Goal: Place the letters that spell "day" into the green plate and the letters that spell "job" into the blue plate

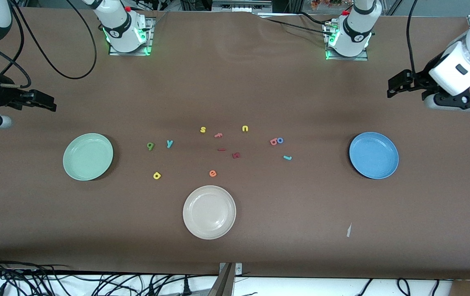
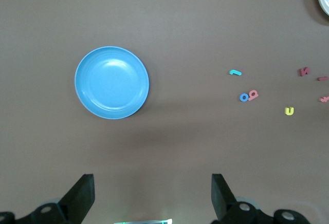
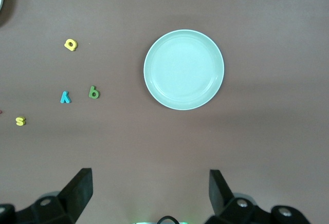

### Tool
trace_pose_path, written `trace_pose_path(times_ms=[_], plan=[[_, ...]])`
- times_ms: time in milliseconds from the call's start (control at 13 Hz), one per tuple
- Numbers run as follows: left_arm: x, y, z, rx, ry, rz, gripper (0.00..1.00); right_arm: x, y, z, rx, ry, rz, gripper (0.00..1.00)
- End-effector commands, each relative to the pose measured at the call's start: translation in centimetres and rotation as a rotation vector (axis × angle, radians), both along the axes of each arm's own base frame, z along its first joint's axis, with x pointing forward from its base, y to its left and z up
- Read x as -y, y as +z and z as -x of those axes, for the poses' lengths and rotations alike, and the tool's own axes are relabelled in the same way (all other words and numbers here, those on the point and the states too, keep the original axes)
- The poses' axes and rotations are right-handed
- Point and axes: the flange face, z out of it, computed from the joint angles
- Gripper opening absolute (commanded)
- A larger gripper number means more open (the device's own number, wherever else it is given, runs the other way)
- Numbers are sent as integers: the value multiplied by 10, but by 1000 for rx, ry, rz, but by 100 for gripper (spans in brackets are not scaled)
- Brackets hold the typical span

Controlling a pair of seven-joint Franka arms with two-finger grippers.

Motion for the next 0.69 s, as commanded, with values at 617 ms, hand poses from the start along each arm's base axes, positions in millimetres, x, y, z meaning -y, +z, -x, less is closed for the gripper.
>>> trace_pose_path(times_ms=[617], plan=[[-17,15,9,30,8,-74,100,1,0,4,-22,13,-9,100]])
